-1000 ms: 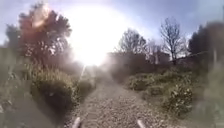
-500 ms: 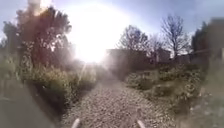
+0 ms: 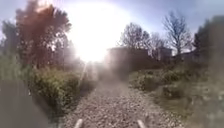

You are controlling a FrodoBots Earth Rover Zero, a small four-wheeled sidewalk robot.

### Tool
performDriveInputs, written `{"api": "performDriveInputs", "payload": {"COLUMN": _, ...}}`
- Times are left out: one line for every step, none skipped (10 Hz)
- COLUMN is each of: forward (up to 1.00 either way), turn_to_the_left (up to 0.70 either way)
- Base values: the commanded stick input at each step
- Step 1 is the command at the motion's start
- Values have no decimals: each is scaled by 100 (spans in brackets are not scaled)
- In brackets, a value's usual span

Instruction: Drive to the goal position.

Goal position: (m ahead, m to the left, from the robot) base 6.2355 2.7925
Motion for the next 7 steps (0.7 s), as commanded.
{"api": "performDriveInputs", "payload": {"forward": 50, "turn_to_the_left": 0}}
{"api": "performDriveInputs", "payload": {"forward": 50, "turn_to_the_left": 0}}
{"api": "performDriveInputs", "payload": {"forward": 50, "turn_to_the_left": 0}}
{"api": "performDriveInputs", "payload": {"forward": 50, "turn_to_the_left": 0}}
{"api": "performDriveInputs", "payload": {"forward": 50, "turn_to_the_left": 0}}
{"api": "performDriveInputs", "payload": {"forward": 50, "turn_to_the_left": 0}}
{"api": "performDriveInputs", "payload": {"forward": 50, "turn_to_the_left": 0}}
